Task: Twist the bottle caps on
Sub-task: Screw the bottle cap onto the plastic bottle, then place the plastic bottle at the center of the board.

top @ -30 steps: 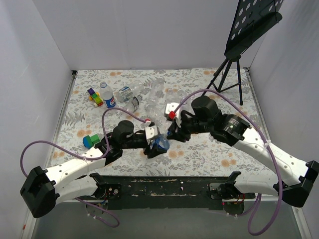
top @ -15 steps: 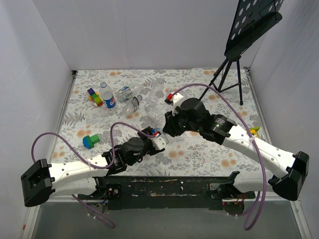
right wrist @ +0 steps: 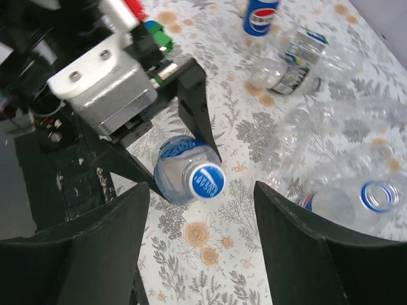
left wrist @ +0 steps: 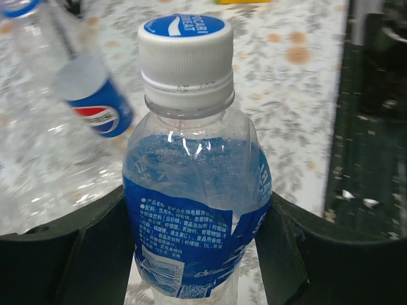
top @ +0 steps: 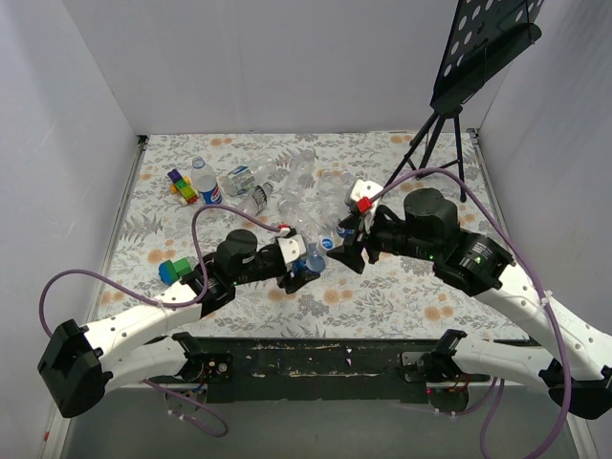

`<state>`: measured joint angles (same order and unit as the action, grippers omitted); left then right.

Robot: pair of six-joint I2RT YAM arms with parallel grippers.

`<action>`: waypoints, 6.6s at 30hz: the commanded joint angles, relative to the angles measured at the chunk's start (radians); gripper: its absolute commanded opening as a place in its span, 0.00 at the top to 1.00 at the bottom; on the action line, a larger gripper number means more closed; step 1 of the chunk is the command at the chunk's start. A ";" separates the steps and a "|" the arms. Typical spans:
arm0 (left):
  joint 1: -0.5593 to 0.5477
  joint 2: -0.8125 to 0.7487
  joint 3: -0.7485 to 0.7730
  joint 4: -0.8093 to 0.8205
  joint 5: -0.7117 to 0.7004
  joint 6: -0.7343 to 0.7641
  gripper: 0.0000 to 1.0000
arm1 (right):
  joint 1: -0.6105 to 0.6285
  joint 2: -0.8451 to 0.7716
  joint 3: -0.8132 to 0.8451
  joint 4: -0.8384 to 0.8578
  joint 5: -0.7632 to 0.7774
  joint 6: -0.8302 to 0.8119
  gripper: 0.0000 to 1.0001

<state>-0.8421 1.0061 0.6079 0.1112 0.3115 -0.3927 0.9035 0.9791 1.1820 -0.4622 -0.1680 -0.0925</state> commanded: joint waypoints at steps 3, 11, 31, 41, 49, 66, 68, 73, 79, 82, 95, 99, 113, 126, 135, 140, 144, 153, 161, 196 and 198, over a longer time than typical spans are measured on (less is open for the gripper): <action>0.026 -0.012 0.036 -0.030 0.432 -0.037 1.00 | 0.000 -0.014 0.018 -0.039 -0.274 -0.282 0.24; 0.035 0.000 0.043 -0.033 0.497 -0.034 1.00 | 0.000 0.016 0.033 -0.116 -0.350 -0.355 0.27; 0.026 -0.012 0.020 0.002 0.028 -0.005 1.00 | -0.002 0.131 0.047 -0.090 -0.124 -0.123 0.99; -0.215 -0.008 -0.062 0.128 -0.701 0.181 1.00 | 0.000 0.213 0.013 0.000 0.289 0.295 0.99; -0.261 0.039 -0.066 0.173 -0.852 0.187 1.00 | 0.000 0.185 -0.002 0.040 0.268 0.332 0.99; -0.126 -0.049 -0.046 0.137 -0.393 -0.052 1.00 | 0.000 0.076 -0.028 0.120 0.142 0.284 0.32; -0.117 -0.055 -0.053 0.151 -0.370 -0.070 1.00 | -0.002 0.081 -0.033 0.129 0.134 0.287 0.32; -0.072 -0.067 -0.059 0.189 -0.347 -0.147 1.00 | 0.000 0.049 -0.070 0.154 0.163 0.284 0.31; 0.009 -0.135 -0.074 0.238 -0.391 -0.256 1.00 | 0.000 -0.068 -0.160 0.223 0.234 0.264 0.30; 0.066 -0.210 -0.085 0.249 -0.451 -0.275 1.00 | -0.002 -0.137 -0.229 0.276 0.268 0.248 0.27; 0.682 -0.345 -0.115 0.145 -0.667 -0.379 1.00 | 0.000 -0.330 -0.504 0.433 0.389 0.178 0.14; 0.940 -0.255 -0.123 0.200 -0.569 -0.472 1.00 | 0.000 -0.371 -0.571 0.488 0.418 0.169 0.12; 1.159 0.432 -0.054 0.925 -0.528 -0.327 1.00 | -0.002 -0.507 -0.792 0.695 0.472 0.108 0.10; 1.249 0.836 0.153 1.186 -0.276 -0.278 0.99 | -0.002 -0.428 -0.783 0.705 0.521 0.040 0.10; 1.264 0.919 0.138 1.242 -0.227 -0.288 0.98 | -0.003 -0.364 -0.768 0.701 0.501 0.016 0.10; 1.269 0.934 0.125 1.220 -0.212 -0.290 0.94 | -0.003 -0.367 -0.769 0.703 0.492 0.014 0.10; 1.272 0.936 0.113 1.211 -0.212 -0.290 0.88 | -0.003 -0.381 -0.774 0.708 0.492 0.014 0.10; 1.273 0.930 0.098 1.185 -0.209 -0.284 0.73 | -0.003 -0.395 -0.780 0.712 0.487 0.013 0.10; 1.279 0.919 0.082 1.182 -0.218 -0.308 0.55 | -0.003 -0.398 -0.783 0.712 0.486 0.013 0.10; 1.299 0.864 0.050 1.148 -0.219 -0.342 0.14 | -0.003 -0.379 -0.777 0.700 0.456 0.014 0.10; 1.299 0.856 0.044 1.142 -0.212 -0.342 0.13 | -0.003 -0.379 -0.780 0.703 0.456 0.016 0.10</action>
<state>0.4488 1.9339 0.6735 1.2636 0.0937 -0.7303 0.9035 0.5976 0.3786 0.1898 0.2924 -0.0677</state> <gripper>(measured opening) 0.860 0.898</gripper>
